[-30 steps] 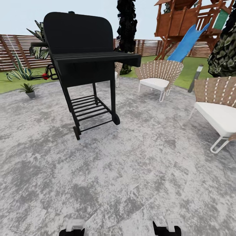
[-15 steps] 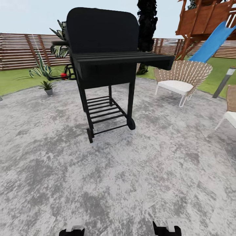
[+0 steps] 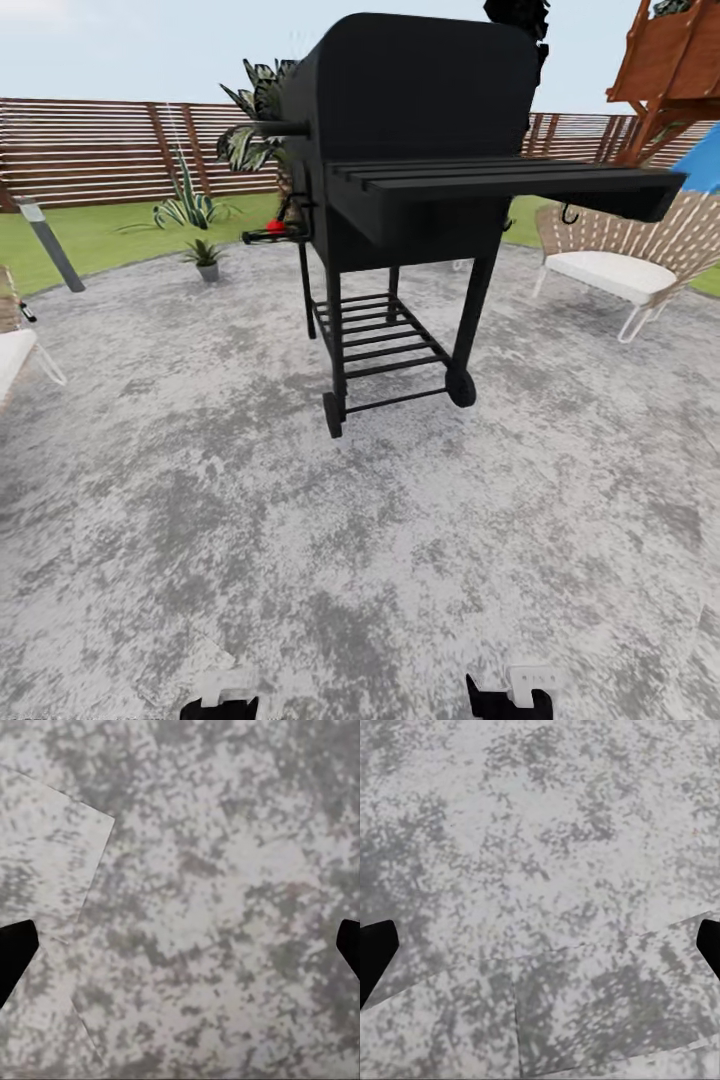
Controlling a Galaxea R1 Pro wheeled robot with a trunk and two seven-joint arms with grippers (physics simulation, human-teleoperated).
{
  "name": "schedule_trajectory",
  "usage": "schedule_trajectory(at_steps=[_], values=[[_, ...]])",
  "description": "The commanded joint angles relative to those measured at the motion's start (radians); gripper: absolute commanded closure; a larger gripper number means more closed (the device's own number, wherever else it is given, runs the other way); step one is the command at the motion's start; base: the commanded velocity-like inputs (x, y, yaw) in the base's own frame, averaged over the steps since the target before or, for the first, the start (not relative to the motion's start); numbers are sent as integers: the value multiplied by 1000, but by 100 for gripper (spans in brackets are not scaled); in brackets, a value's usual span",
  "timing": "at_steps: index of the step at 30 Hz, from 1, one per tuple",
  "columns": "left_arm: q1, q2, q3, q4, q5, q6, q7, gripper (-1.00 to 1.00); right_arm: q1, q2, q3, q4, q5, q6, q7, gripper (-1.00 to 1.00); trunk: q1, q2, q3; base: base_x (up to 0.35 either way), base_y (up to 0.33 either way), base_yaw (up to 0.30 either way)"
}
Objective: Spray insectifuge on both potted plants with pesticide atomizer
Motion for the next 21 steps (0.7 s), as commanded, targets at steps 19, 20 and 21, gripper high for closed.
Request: schedule_trajectory(at_steps=[19, 20, 21], values=[[0, 0, 0, 2, 0, -1, 0, -100, 0, 0, 3, -2, -3, 3, 0, -100, 0, 0, -4, 68, 297, 42], [0, 0, 0, 2, 0, -1, 0, -100, 0, 0, 3, -2, -3, 3, 0, -100, 0, 0, -5, 255, 224, 194], [0, 0, 0, 2, 0, -1, 0, -100, 0, 0, 3, -2, -3, 3, 0, -100, 0, 0, -6, 265, 217, 204]])
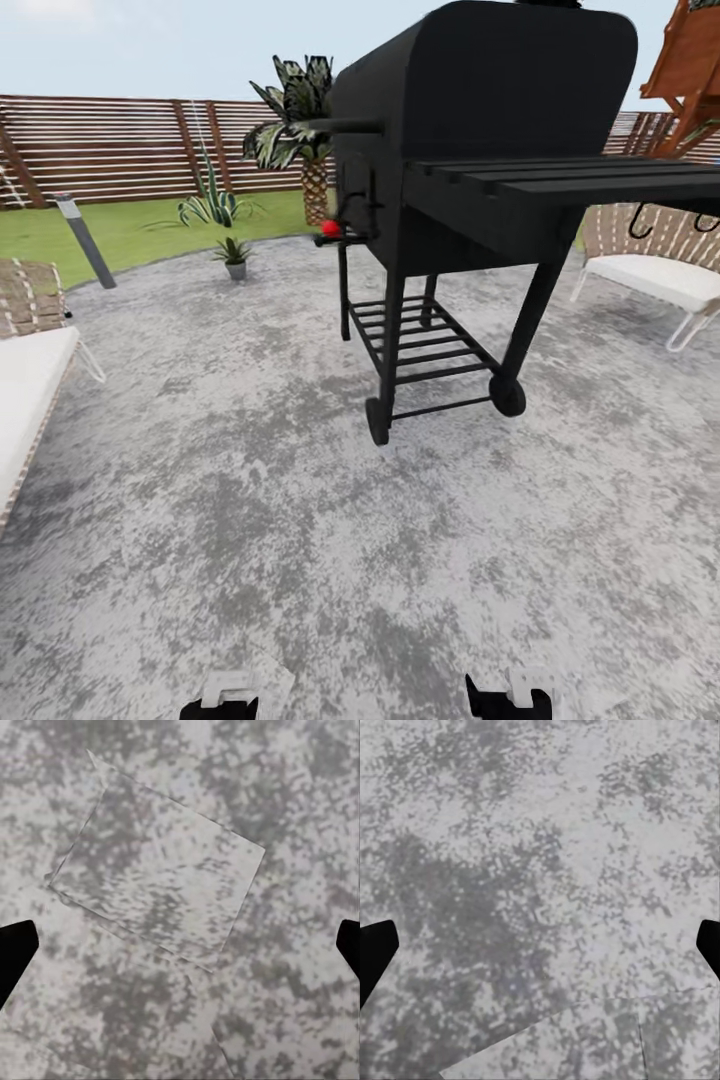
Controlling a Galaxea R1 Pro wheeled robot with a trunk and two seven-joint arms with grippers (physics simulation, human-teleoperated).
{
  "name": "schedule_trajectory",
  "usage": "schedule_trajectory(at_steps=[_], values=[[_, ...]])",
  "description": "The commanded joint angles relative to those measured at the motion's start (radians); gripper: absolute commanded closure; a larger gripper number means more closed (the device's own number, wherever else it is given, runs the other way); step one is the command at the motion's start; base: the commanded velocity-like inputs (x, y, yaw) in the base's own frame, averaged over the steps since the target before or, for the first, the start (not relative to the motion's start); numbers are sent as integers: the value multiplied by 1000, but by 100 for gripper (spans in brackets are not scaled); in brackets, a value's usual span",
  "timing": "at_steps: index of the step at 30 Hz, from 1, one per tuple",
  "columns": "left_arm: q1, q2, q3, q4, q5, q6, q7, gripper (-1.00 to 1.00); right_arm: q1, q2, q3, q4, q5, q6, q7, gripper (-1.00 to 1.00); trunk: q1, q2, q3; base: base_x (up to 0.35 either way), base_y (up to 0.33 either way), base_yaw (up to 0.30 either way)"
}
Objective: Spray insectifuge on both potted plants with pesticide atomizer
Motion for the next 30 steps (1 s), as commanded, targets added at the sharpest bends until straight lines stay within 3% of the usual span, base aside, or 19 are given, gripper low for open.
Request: schedule_trajectory(at_steps=[1, 30], values=[[-1, 0, 0, 1, 1, -1, 0, -100, 0, 0, 0, -2, -1, 3, 0, -100, 0, 0, -2, 271, 209, 211], [-1, 0, 0, 2, 1, -1, 0, -100, 0, 0, 0, -2, 0, 3, 0, -100, 0, 0, -30, 281, 185, 221]])
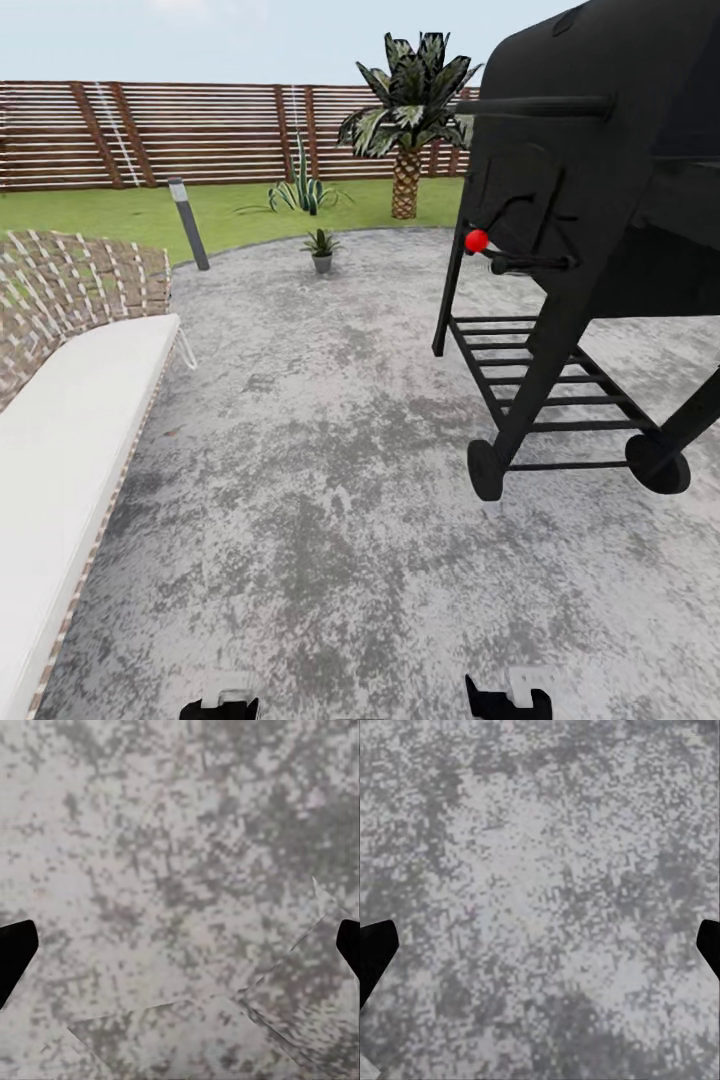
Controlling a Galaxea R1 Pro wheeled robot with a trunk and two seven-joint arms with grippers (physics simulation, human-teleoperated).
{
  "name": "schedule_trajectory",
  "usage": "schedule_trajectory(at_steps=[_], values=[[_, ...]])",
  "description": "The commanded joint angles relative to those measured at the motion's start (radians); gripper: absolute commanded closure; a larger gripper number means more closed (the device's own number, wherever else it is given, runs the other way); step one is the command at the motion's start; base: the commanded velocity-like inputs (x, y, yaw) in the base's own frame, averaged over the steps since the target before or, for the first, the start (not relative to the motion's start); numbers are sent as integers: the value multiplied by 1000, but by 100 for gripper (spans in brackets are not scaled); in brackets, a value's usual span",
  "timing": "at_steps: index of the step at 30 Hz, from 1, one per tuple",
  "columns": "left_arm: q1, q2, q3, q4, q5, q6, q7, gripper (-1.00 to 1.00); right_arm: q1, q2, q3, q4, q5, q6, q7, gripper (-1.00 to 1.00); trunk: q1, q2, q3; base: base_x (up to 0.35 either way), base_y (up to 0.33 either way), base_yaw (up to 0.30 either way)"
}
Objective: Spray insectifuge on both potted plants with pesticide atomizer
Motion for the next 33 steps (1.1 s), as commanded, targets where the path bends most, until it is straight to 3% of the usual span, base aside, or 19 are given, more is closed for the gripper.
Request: schedule_trajectory(at_steps=[1, 11, 33], values=[[-1, 0, 0, 0, 1, -1, 0, -100, 0, 0, 0, -1, -1, 3, 0, -100, 0, 0, -2, 281, 69, 222], [-1, 0, 0, 0, 1, -1, 0, -100, 0, 0, 0, -1, 0, 3, 0, -100, 0, 0, -11, 281, 99, 200], [-1, 0, -1, 0, -1, -1, 0, -100, 0, 0, -2, -1, -2, 3, 0, -100, 0, 0, -12, 281, 36, 9]])
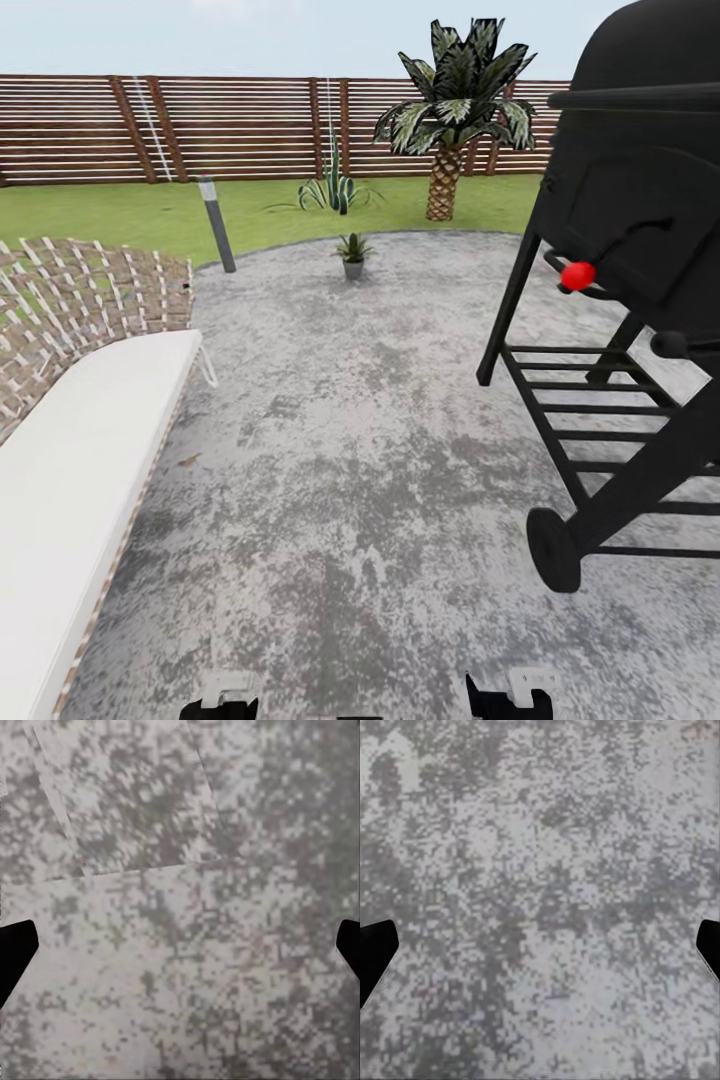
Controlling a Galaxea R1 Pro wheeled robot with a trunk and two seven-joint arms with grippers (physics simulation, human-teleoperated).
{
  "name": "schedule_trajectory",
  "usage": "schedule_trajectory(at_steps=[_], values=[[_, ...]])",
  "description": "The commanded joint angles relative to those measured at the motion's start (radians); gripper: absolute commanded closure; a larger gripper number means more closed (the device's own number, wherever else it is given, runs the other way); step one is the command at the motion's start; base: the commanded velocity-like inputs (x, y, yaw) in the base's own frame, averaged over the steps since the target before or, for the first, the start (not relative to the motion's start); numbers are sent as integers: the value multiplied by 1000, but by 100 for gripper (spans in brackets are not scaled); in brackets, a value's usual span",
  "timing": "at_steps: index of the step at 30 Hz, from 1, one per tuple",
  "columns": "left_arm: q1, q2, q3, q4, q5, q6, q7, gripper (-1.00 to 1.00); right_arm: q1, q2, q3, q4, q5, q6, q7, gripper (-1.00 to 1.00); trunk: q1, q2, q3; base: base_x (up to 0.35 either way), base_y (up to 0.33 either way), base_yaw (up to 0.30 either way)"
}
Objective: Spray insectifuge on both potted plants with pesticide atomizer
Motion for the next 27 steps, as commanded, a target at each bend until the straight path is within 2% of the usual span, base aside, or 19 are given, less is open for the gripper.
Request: schedule_trajectory(at_steps=[1, 27], values=[[0, 0, 0, 0, 1, -1, 0, -100, 0, 0, 0, -1, -1, 3, 0, -100, 0, 0, -1, 281, 0, 0], [0, 0, 1, 0, 1, -1, 0, -100, 0, 0, 0, -1, -1, 3, 0, -100, 0, 0, -1, 281, 0, 0]])
